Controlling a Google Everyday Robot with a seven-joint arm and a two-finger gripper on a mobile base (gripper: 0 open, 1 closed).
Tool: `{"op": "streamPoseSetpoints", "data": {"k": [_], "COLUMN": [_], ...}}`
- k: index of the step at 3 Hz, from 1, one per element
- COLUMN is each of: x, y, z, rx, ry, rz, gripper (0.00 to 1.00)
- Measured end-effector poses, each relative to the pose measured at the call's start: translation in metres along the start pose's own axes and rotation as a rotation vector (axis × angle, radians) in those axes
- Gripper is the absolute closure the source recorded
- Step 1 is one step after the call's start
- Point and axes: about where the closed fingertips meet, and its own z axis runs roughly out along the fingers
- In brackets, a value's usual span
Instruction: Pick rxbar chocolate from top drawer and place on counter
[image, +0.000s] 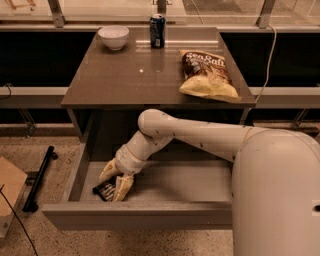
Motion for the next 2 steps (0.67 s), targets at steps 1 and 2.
{"op": "streamPoseSetpoints", "data": {"k": [1, 2], "x": [-0.001, -0.031], "y": [0.000, -0.001], "z": [-0.001, -0.043], "rx": [0.003, 0.103], "ry": [0.000, 0.010], "rz": [-0.002, -0.062], "gripper": [1.00, 1.00]}}
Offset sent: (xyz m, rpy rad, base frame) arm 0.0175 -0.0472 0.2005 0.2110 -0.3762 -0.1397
